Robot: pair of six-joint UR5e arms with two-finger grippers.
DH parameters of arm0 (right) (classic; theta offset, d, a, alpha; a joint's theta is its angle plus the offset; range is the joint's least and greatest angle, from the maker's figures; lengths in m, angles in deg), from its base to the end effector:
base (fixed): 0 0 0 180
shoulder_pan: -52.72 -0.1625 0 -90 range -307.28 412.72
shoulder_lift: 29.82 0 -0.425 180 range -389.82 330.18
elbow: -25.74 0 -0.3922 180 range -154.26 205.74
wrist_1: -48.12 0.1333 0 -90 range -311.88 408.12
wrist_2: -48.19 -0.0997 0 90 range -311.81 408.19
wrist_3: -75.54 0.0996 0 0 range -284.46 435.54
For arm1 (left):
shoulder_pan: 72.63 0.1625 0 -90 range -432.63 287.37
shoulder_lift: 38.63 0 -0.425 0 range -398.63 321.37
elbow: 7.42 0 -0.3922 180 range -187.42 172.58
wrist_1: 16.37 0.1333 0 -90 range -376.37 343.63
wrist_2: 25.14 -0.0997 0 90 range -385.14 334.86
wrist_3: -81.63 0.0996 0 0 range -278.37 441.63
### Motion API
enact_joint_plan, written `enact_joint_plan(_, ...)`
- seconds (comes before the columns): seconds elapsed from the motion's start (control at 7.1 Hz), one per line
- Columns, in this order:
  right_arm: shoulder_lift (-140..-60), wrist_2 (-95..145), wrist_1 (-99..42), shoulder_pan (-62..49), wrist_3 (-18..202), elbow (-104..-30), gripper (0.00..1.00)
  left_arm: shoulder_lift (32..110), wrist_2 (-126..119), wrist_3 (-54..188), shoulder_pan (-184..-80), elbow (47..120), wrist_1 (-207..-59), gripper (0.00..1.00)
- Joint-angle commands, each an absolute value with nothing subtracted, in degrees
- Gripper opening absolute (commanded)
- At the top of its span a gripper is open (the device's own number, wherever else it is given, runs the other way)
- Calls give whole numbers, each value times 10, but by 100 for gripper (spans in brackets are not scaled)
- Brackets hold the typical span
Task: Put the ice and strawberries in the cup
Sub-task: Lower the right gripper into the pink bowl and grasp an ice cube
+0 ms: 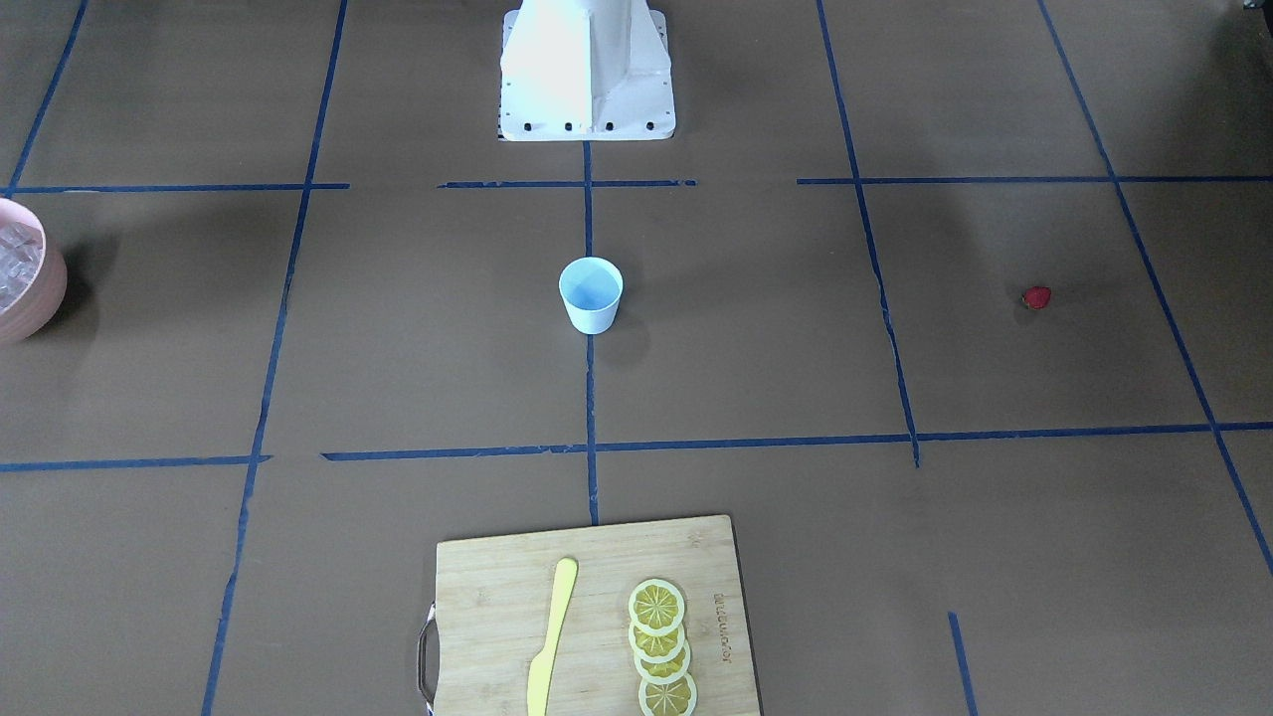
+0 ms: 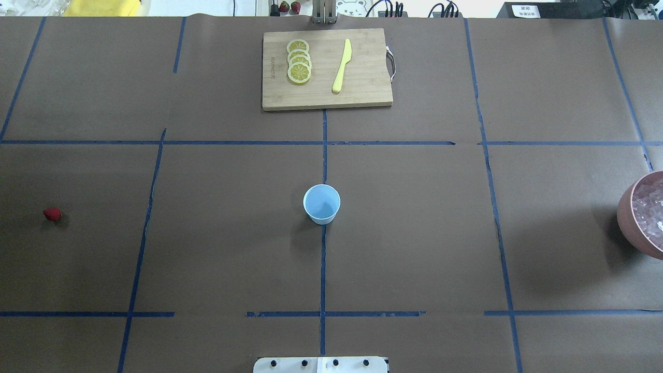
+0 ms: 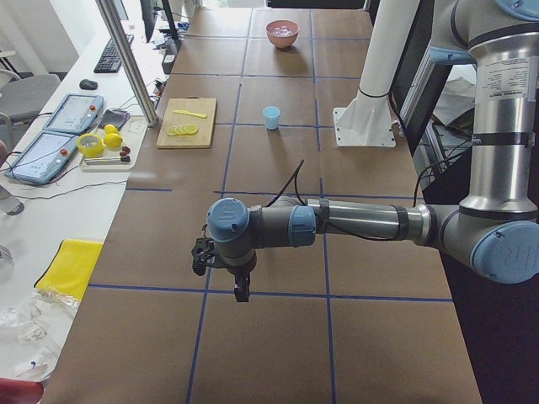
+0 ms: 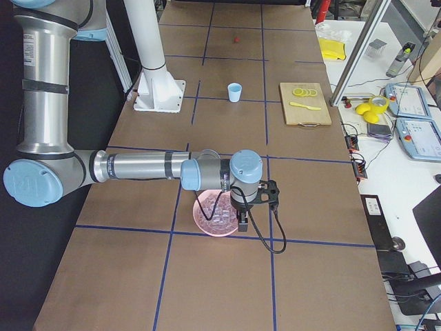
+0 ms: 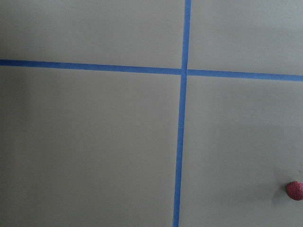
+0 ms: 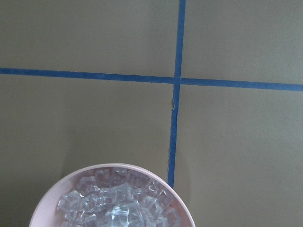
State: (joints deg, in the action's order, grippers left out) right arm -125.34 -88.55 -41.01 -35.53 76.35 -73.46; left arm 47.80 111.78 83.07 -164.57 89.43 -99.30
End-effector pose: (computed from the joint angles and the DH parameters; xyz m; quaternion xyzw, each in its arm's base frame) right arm 0.0468 -0.4570 0.6205 0.0276 -0.3971 -0.0233 0.9171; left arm -0.0761 -0.4578 0.6387 -0.0186 0.3986 -0.0172 0.9168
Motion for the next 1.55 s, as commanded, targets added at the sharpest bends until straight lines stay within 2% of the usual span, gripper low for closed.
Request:
enact_joint_plan(0.0,-1255,-916,-378,-334,791,-738,100,474,1119,831,-1645,894,-995,100)
enact_joint_plan(0.14,-1256,-915,-377,-319,910,-745,99,475,1119,832,-1641,895,-995,100)
enact_joint_plan(0.42,-1334,-897,-254,-271,1085,-774,96,474,1154,832,-1641,902,-995,100)
enact_joint_plan(0.7,-1344,-881,-223,-226,1243,-777,91,475,1156,833,-1641,905,-996,100)
enact_joint_plan(0.84,-1355,-873,-214,-211,1290,-780,91,475,1156,833,-1641,909,-996,100)
enact_joint_plan(1.13,-1367,-837,-197,-158,1398,-796,98,474,1156,833,-1641,920,-996,100)
enact_joint_plan(1.41,-1391,-836,-178,-154,1401,-796,97,474,1156,833,-1641,925,-996,100)
